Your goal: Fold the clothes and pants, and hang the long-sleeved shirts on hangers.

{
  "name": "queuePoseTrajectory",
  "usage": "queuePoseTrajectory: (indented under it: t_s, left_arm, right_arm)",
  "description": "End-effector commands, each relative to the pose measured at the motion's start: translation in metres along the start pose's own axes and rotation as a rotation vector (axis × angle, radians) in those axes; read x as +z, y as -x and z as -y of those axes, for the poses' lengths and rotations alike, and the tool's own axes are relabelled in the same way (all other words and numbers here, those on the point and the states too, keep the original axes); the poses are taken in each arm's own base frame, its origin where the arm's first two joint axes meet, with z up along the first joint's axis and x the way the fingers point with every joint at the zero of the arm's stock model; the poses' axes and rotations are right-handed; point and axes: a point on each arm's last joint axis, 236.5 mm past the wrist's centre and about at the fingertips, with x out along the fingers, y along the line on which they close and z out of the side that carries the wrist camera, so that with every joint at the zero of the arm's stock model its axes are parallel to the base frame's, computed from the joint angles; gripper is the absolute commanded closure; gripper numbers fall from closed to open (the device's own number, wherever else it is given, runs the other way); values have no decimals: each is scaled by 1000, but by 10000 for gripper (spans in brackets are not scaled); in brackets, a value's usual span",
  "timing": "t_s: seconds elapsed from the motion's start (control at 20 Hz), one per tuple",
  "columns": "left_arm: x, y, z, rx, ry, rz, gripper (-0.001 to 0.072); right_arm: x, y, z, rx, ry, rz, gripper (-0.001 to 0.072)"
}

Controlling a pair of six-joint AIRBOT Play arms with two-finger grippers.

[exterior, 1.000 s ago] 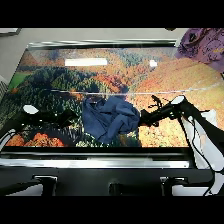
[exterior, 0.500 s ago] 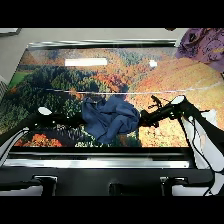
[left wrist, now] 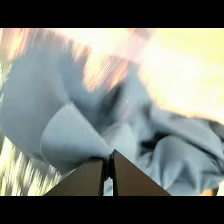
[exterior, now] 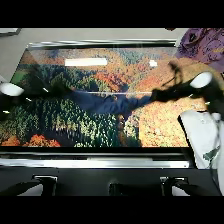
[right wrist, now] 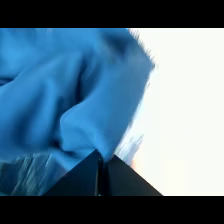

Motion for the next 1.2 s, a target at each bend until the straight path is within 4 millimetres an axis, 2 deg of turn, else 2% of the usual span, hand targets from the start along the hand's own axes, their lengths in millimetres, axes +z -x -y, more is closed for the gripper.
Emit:
queuePoseTrajectory:
  t_s: [0.0,0.05,0.15,0.2,0.3,0.4,0.45,0.5,0.6,0.65,0.7,0.75,0.8,0.9,0.95,1.05,1.15]
  left_arm:
    - [89,127,90,-34,-196,340,689]
    - [99,162,114,-37,-228,419,689]
    - [102,226,156,-37,-277,556,689]
    - [97,255,173,-41,-292,615,689]
    - [83,298,191,-46,-280,702,689]
    - [66,328,197,-30,-254,752,689]
    - [60,336,195,-13,-235,761,688]
    - [53,341,191,6,-212,757,688]
    - [44,336,179,51,-183,715,688]
    - [43,328,170,75,-173,684,689]
    - [45,316,159,97,-155,650,688]
    - [49,301,147,114,-133,616,688]
    - [53,280,130,141,-103,567,688]
    - [58,227,82,209,-24,443,688]
    - [57,197,54,246,23,372,687]
    - [43,131,-16,342,129,208,687]
    - [24,77,-76,412,218,79,687]
  right_arm:
    - [98,158,-11,-261,170,504,683]
    - [110,210,-24,-303,203,641,683]
    - [112,297,-53,-349,264,859,682]
    - [104,334,-67,-361,288,946,682]
    - [83,387,-89,-369,311,1068,682]
    - [60,421,-103,-360,312,1147,682]
    - [52,432,-109,-350,308,1176,682]
    - [46,441,-113,-335,295,1202,682]
    - [45,444,-116,-299,259,1219,682]
    - [50,437,-114,-273,230,1205,682]
    - [58,421,-111,-246,206,1166,682]
    - [69,398,-107,-222,187,1108,682]
    - [81,364,-101,-187,155,1020,682]
    - [99,282,-86,-105,75,807,681]
    - [105,228,-73,-69,23,663,681]
    - [103,131,-42,-37,-82,414,681]
    - [90,38,-11,-11,-185,194,681]
